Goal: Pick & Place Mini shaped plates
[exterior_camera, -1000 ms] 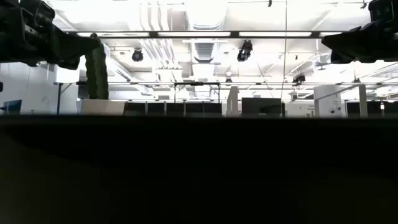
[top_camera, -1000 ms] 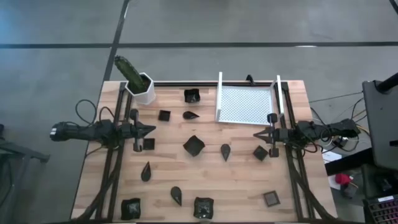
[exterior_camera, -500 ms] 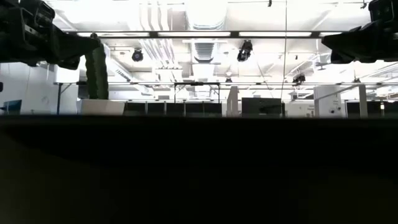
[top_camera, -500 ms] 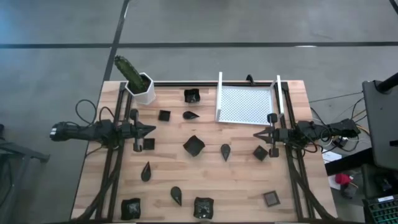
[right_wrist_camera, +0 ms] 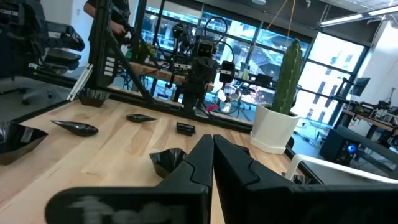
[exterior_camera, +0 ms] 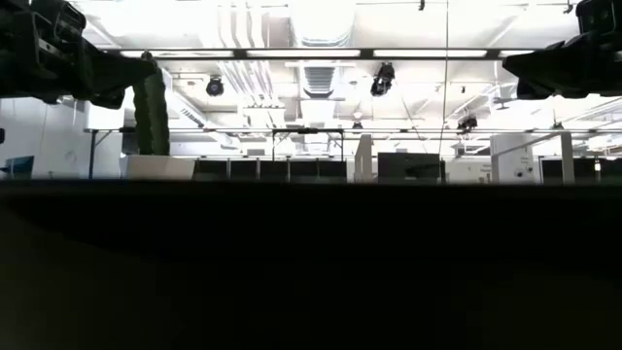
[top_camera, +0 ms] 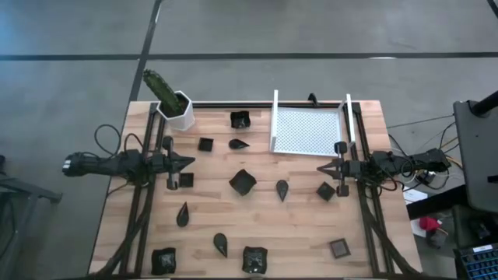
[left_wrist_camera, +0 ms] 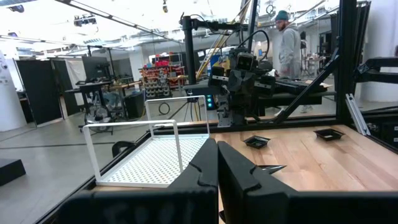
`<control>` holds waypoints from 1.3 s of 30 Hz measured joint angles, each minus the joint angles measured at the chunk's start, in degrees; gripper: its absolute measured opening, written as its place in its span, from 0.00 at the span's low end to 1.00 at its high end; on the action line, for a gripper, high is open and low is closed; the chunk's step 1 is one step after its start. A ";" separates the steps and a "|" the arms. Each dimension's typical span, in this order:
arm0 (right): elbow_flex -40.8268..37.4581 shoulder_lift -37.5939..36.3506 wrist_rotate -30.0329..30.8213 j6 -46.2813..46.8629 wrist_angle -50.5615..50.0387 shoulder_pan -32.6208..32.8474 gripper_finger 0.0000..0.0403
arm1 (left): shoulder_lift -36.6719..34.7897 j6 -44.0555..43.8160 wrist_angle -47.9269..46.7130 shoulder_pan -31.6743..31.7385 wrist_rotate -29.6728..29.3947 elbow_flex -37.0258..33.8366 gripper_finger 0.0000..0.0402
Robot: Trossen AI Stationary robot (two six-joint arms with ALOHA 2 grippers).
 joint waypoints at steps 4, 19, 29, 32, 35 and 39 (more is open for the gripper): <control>-0.01 0.02 0.00 0.00 0.01 0.00 0.02 | 0.00 -0.01 0.00 0.01 -0.01 0.00 0.00; -0.01 0.00 0.00 0.00 0.01 0.00 0.02 | -0.02 -0.02 0.01 -0.01 -0.02 0.00 0.00; 0.01 0.02 -0.58 -3.03 5.72 -0.01 0.02 | 0.00 -0.02 -0.01 -0.01 0.00 0.00 0.00; 0.01 0.02 -0.66 -2.89 9.15 -0.02 0.02 | -0.01 -0.01 0.00 0.00 -0.01 0.00 0.00; 0.01 0.02 -0.61 -0.85 12.33 -0.02 0.02 | 0.00 -0.01 0.01 0.01 -0.02 0.00 0.00; 0.06 -0.02 5.22 0.87 13.35 0.00 0.02 | 0.00 0.00 -0.01 0.01 -0.02 0.00 0.00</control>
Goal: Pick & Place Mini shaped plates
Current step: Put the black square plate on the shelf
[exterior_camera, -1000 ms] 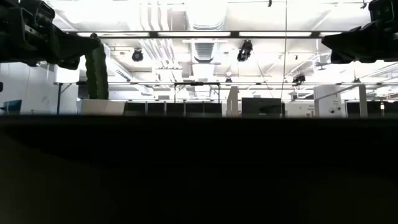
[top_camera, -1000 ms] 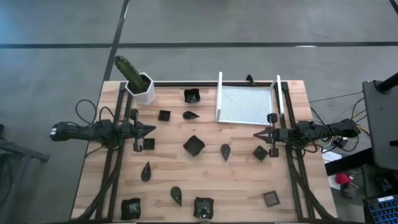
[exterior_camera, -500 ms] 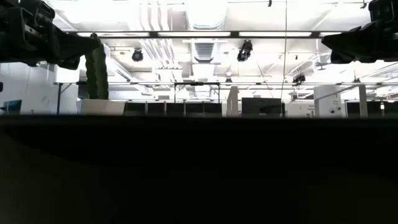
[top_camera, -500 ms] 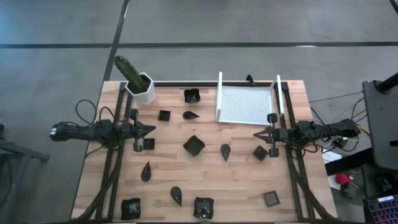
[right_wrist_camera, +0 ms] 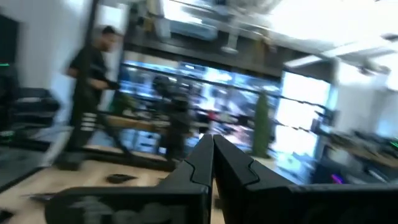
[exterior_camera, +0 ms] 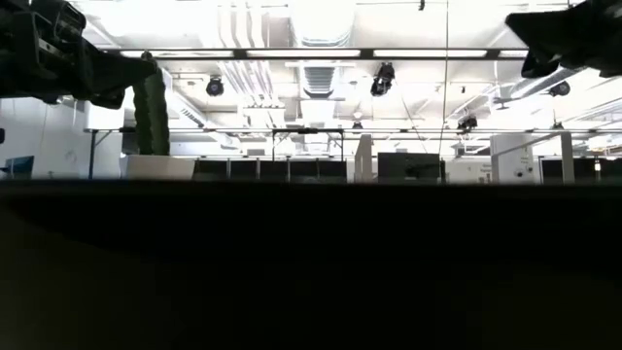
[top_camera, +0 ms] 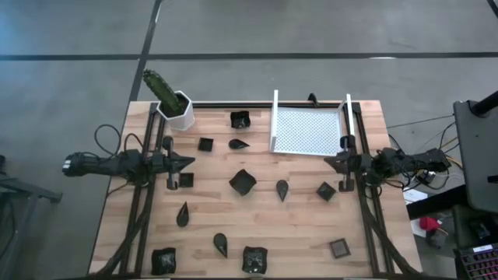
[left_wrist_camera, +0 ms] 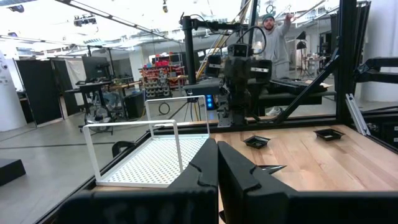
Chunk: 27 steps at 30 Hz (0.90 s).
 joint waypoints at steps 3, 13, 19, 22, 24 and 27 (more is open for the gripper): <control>-0.01 0.05 7.79 1.84 -0.09 -0.01 0.02 | -0.01 0.00 0.02 -0.02 0.01 0.00 0.00; 8.80 4.04 16.66 17.85 -12.90 0.00 0.02 | -0.01 -0.01 0.00 -0.01 0.00 0.00 0.00; 21.06 13.63 16.57 24.79 -31.26 0.00 0.02 | 0.00 -0.01 0.01 -0.01 0.02 0.00 0.00; 26.54 19.38 16.53 30.46 -38.62 0.00 0.02 | -0.01 -0.02 0.07 -0.01 0.01 0.00 0.00; 29.82 22.99 16.47 35.38 -44.25 0.00 0.02 | -0.01 -0.01 0.11 0.00 0.01 0.00 0.00; 34.16 27.89 14.79 44.77 -53.11 0.00 0.02 | 0.00 -1.11 0.32 -0.01 0.02 0.00 0.00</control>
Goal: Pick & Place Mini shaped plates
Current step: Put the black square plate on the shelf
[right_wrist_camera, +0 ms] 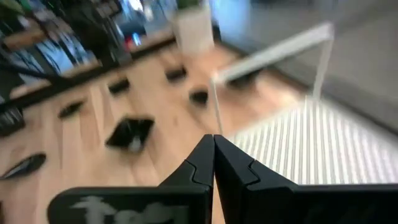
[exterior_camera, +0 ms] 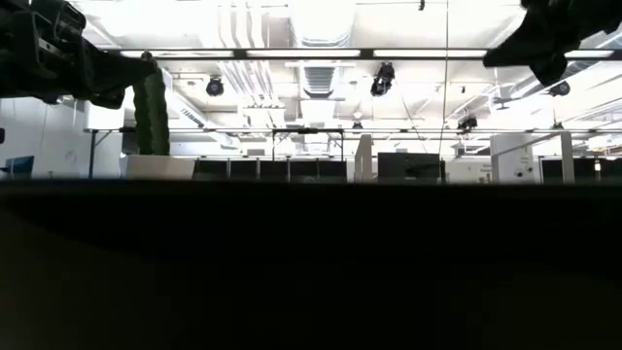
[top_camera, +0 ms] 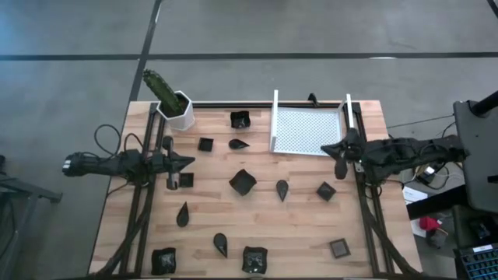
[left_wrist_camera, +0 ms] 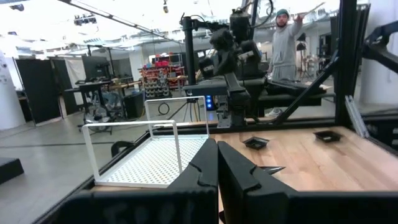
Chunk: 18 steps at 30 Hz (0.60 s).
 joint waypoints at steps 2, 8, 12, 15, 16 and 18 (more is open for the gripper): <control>2.37 2.88 -2.48 7.19 -5.66 0.00 0.02 | -0.02 -0.76 1.06 0.07 -0.59 0.00 0.00; 6.48 9.55 -9.74 23.11 -18.57 -0.02 0.02 | 0.57 -3.58 2.42 0.07 -3.69 0.22 0.00; 6.87 12.34 -14.47 25.67 -20.75 0.00 0.02 | 3.56 -4.34 0.95 0.07 -5.13 3.15 0.00; 6.84 13.94 -14.99 28.19 -22.06 0.00 0.02 | 7.09 -4.30 0.60 0.07 -5.41 6.09 0.00; 6.82 14.41 -14.99 29.27 -22.39 0.00 0.02 | 8.52 -4.42 0.31 0.07 -5.48 6.95 0.00; 6.80 15.36 -15.21 31.01 -23.59 0.00 0.02 | 11.57 -4.65 0.27 0.07 -5.52 9.08 0.00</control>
